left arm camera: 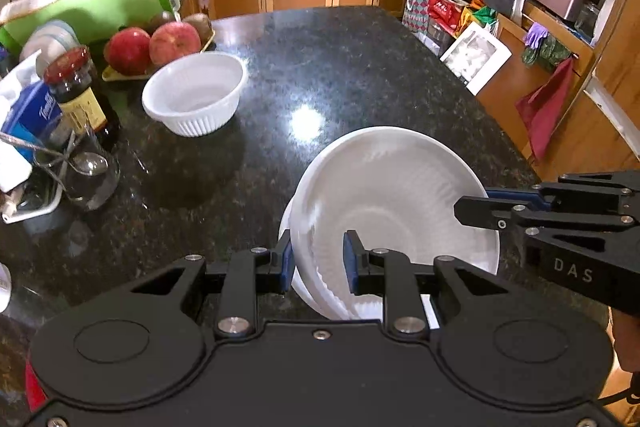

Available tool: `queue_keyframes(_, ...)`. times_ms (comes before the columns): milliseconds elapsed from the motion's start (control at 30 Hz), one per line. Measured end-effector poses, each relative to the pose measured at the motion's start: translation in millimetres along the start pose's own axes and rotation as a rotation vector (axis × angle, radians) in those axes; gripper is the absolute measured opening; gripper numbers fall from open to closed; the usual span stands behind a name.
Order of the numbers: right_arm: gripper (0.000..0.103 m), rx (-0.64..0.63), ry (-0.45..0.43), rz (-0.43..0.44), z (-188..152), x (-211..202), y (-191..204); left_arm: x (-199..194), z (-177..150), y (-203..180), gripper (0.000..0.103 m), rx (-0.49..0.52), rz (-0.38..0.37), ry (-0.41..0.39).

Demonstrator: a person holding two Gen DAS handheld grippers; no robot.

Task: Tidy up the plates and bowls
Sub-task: 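Lower the second white bowl into the first bowl and open the left gripper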

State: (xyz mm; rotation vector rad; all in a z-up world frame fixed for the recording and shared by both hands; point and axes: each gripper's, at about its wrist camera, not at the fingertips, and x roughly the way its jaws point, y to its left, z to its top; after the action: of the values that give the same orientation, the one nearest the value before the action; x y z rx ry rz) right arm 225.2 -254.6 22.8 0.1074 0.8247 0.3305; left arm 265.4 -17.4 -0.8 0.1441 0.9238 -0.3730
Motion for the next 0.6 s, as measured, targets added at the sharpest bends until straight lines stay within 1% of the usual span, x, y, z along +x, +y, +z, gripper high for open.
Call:
queue_keyframes(300, 0.014, -0.003, 0.043, 0.009, 5.9, 24.2, -1.7, 18.9, -0.3, 3.9, 0.032, -0.014, 0.022, 0.049)
queue_keyframes(467, 0.014, -0.012, 0.049, 0.016, 11.9, 29.8, -2.1, 23.0, 1.0, 8.4, 0.032, -0.019, 0.035, 0.038)
queue_keyframes(600, 0.014, -0.018, 0.059, 0.017, 14.9, 31.9, -3.2, 23.2, 3.8, 10.6, 0.034, -0.022, 0.021, 0.039)
